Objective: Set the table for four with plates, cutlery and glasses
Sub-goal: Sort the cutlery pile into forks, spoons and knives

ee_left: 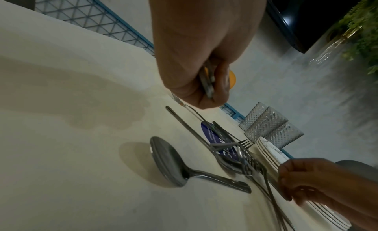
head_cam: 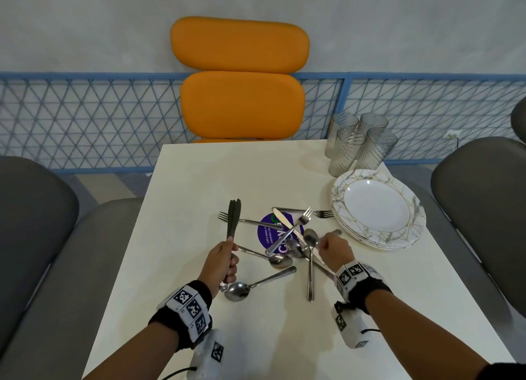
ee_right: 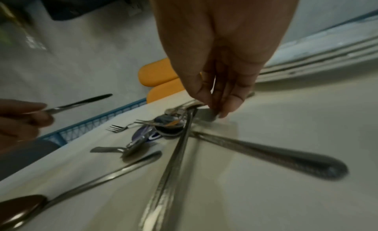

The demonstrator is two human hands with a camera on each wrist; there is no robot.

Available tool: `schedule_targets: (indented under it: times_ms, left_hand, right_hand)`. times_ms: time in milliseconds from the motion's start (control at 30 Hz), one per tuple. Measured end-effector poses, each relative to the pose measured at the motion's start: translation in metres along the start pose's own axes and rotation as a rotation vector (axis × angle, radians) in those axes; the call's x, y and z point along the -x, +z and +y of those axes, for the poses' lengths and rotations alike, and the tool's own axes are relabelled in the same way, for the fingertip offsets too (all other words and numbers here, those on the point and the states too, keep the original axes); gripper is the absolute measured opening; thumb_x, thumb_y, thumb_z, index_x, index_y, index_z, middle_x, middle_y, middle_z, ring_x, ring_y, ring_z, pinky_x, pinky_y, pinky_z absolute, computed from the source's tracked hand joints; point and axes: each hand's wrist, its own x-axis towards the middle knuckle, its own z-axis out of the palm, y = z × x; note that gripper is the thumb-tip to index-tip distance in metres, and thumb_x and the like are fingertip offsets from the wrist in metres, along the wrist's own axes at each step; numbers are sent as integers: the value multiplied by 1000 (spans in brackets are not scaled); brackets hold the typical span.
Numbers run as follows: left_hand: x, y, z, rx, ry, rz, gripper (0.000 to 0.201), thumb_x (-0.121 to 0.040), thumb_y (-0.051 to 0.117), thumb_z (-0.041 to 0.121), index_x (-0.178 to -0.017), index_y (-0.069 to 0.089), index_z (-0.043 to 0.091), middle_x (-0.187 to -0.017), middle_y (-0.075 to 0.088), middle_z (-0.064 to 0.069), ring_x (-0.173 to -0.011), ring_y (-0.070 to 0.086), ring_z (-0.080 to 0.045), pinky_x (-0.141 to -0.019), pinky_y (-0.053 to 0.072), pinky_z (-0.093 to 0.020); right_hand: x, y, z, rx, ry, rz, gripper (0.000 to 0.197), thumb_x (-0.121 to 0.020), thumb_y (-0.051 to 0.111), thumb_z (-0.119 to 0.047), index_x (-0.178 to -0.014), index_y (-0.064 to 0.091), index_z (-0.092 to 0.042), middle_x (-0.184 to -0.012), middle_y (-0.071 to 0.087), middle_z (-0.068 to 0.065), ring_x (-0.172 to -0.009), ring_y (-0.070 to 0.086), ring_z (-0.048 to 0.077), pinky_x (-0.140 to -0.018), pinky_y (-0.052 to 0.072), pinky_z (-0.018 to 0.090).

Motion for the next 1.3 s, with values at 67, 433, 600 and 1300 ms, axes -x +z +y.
schedule_targets:
  times_ms: [67, 433, 600, 1300]
  left_hand:
    - [1, 2, 1, -12, -8, -13, 29, -100, 36, 34, -84, 46, 12, -55, 33, 1, -35, 24, -8, -37, 23, -15]
    - [1, 22, 0, -64, -36, -82, 25, -101, 34, 30, -86, 46, 13, -57, 36, 1, -35, 28, -7, -36, 25, -17]
    - [0, 28, -3, -76, -63, -92, 26, -100, 34, 34, -90, 46, 13, -59, 38, 2, -37, 29, -7, -36, 26, -18]
    - [10, 46, 9, 28, 34, -81, 25, -99, 38, 33, -90, 49, 13, -68, 53, 0, -60, 52, -13, -59, 40, -27]
  right_hand:
    - [4, -8, -4, -93, -64, -10, 7, -83, 52, -4, -84, 52, -11, -74, 52, 0, -77, 53, 21, -73, 47, 30]
    - [21, -19, -11, -270, 2, -259, 18, -80, 65, -5, -96, 70, 0, -75, 61, 4, -68, 54, 14, -60, 41, 17]
    - [43, -53, -24, -361, -38, -209, 23, -86, 53, -7, -63, 54, -12, -60, 49, 0, -52, 43, 12, -50, 35, 21]
    - [104, 31, -96, -156, -586, -121, 44, -88, 49, -17, -129, 38, -7, -104, 65, 10, -80, 62, 18, -70, 49, 28]
